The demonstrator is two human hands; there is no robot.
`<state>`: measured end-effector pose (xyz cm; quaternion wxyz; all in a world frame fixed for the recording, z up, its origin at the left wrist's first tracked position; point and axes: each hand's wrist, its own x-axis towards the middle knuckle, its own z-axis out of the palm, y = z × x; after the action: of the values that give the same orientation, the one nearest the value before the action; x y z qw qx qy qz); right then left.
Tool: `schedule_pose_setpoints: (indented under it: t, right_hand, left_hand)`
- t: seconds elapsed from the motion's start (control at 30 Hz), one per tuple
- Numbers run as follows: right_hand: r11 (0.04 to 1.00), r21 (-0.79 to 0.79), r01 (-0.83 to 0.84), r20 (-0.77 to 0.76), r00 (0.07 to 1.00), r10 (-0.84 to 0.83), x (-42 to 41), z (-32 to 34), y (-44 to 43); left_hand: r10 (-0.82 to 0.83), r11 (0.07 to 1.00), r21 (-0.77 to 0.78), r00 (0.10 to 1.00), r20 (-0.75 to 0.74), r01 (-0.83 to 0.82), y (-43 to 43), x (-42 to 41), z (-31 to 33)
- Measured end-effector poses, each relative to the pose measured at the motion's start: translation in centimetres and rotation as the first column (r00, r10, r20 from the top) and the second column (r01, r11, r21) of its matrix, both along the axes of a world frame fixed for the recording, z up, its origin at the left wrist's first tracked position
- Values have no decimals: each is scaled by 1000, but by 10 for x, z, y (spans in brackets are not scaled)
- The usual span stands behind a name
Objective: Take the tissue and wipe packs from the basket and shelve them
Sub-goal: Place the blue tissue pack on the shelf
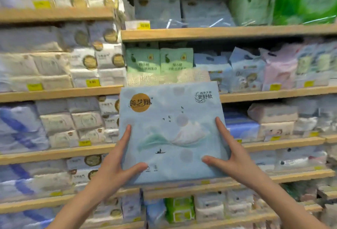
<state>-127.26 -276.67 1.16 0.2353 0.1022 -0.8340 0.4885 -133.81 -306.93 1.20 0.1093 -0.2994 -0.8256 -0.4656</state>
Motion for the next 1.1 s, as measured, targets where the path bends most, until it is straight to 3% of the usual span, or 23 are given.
schedule_pose_setpoints:
  t: [0.23, 0.5, 0.87, 1.1]
  right_hand:
    - [999, 41, -3, -181, 983, 10, -13, 73, -2]
    - [996, 81, -24, -317, 947, 49, -85, 147, 39]
    - [974, 228, 15, -577, 808, 123, -207, 285, 91]
    - [969, 229, 92, -716, 691, 103, -249, 356, 76]
  left_hand:
    - [56, 998, 22, 979, -194, -53, -4, -7, 80]
    - [79, 996, 67, 932, -355, -59, 37, -66, 154]
    - [175, 984, 98, 720, -672, -148, 89, -165, 283]
    - [150, 989, 103, 658, -738, -109, 85, -200, 351]
